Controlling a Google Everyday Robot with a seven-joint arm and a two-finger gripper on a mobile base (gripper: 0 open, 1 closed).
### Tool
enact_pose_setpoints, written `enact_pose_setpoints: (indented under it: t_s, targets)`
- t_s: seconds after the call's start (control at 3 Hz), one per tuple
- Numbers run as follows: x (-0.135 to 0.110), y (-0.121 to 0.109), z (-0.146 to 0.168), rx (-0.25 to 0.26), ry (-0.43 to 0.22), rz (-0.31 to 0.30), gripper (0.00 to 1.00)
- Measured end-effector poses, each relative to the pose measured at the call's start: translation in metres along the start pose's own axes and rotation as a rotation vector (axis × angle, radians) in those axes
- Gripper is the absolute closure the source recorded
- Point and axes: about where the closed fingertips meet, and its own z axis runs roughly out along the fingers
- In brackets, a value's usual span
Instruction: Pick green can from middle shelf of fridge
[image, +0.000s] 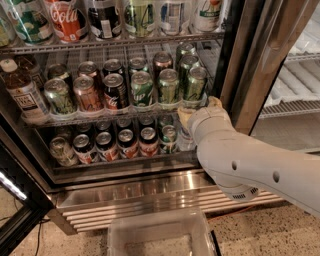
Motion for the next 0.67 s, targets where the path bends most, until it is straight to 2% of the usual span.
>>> enact_pose_setpoints:
  t_s: [0.67]
  targets:
    - [-0.004, -0.004, 0.024, 0.068, -0.010, 0.030, 0.41]
